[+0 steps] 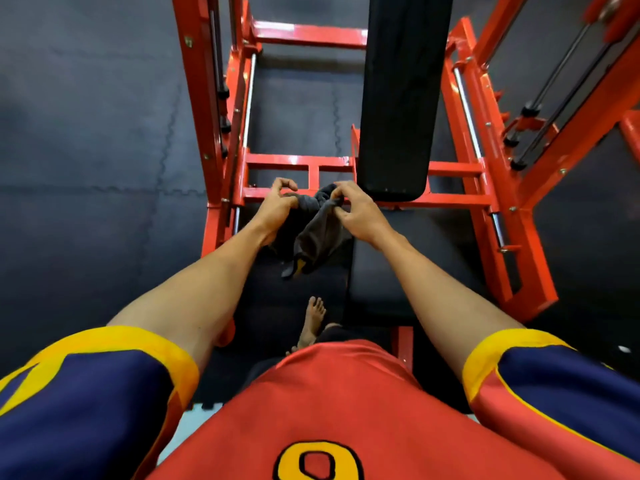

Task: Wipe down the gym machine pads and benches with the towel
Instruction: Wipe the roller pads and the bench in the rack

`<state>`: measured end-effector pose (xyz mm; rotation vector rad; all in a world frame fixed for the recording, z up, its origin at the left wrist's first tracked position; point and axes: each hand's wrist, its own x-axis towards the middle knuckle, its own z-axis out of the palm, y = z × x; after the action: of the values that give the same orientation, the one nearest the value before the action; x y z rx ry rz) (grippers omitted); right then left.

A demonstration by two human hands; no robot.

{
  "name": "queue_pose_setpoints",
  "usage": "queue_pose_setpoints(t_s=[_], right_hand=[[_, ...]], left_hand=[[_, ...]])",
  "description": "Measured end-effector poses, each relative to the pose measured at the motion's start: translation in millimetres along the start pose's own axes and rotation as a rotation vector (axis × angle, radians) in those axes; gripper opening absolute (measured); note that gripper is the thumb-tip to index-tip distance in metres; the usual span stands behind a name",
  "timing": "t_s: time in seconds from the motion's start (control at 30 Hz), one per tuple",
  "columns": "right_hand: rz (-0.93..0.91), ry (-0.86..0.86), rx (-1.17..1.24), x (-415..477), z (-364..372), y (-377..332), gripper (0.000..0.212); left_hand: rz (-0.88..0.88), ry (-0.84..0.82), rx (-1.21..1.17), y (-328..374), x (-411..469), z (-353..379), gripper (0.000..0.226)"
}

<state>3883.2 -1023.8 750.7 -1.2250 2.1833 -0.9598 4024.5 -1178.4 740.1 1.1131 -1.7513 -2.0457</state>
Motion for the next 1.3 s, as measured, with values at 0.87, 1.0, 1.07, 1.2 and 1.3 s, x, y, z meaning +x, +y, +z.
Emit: queue_pose_setpoints(t_s=[0.87, 1.0, 1.07, 1.2, 1.3], right_hand=[[0.175, 0.422, 0.145, 177, -146, 12, 0.020], [0.177, 0.512, 0.091, 204, -162, 19, 0.021], [0.198, 0.541, 0.062, 219, -169, 21, 0.022], [0.221, 0.526, -0.002, 245, -182, 33, 0.022], [0.237, 0.453, -0.098, 258, -190, 37, 0.029]], left_hand=[[0.525, -0.153, 0.921, 148, 195, 36, 0.036], [0.596, -0.220, 0.908, 177, 234, 35, 0.017], [0.630, -0.240, 0.903, 195, 253, 32, 0.014], [0.659, -0.280, 0.891, 233, 291, 24, 0.015], [0.658, -0.297, 0.899, 254, 315, 19, 0.015]])
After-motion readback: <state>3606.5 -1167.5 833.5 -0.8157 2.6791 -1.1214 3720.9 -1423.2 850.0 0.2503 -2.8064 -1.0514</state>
